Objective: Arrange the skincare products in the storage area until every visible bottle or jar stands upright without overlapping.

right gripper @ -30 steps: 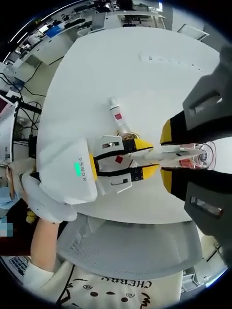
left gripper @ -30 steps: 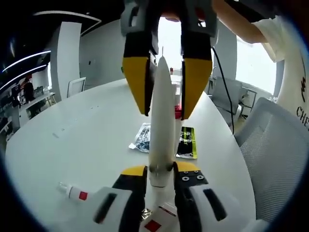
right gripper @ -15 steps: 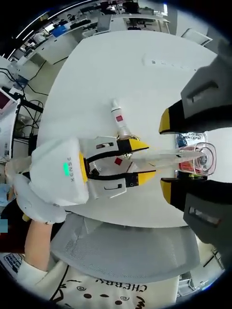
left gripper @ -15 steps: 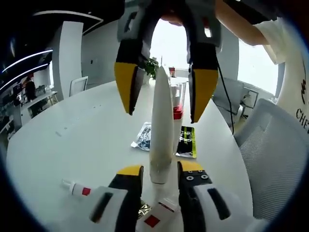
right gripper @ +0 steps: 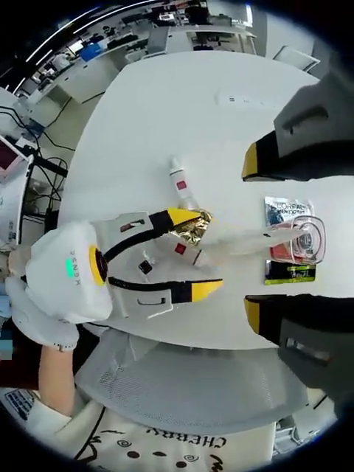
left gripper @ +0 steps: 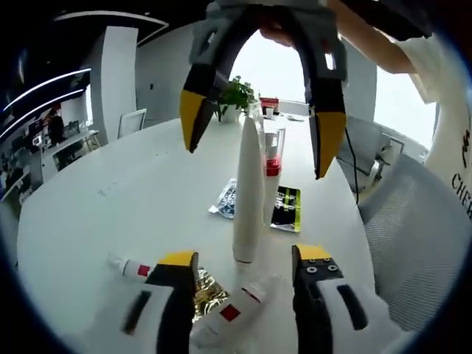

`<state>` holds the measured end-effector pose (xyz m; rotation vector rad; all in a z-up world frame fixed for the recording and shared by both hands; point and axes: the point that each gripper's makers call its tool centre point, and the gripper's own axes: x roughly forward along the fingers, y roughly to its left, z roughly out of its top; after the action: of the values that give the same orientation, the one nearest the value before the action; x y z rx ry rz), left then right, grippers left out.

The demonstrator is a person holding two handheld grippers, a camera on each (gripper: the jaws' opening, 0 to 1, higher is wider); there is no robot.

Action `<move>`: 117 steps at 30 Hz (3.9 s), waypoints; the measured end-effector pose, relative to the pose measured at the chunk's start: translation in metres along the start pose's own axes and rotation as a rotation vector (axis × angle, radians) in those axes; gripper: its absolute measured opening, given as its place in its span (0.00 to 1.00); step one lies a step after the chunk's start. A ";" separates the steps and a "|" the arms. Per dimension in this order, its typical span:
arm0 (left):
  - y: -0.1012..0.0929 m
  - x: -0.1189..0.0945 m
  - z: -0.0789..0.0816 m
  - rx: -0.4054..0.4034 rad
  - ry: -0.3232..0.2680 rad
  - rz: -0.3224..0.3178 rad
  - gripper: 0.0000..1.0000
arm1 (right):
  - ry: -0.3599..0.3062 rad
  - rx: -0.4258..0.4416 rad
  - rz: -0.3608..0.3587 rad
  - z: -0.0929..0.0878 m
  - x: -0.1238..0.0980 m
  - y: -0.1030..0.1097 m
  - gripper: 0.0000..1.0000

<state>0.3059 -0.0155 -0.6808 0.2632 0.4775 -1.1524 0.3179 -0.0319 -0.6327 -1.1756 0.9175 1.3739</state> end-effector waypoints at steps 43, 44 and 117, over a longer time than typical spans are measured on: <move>-0.022 -0.072 0.008 -0.028 0.017 0.117 0.99 | -0.093 0.116 -0.140 -0.016 -0.038 0.017 0.99; -0.023 -0.073 0.009 -0.029 0.016 0.119 0.99 | -0.097 0.123 -0.144 -0.017 -0.039 0.017 0.99; -0.022 -0.107 -0.009 -0.151 0.001 0.270 0.99 | -0.417 0.666 -0.342 -0.072 -0.005 0.103 1.00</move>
<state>0.2493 0.0671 -0.6353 0.1904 0.5110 -0.8490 0.2276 -0.1171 -0.6514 -0.4790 0.7399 0.8781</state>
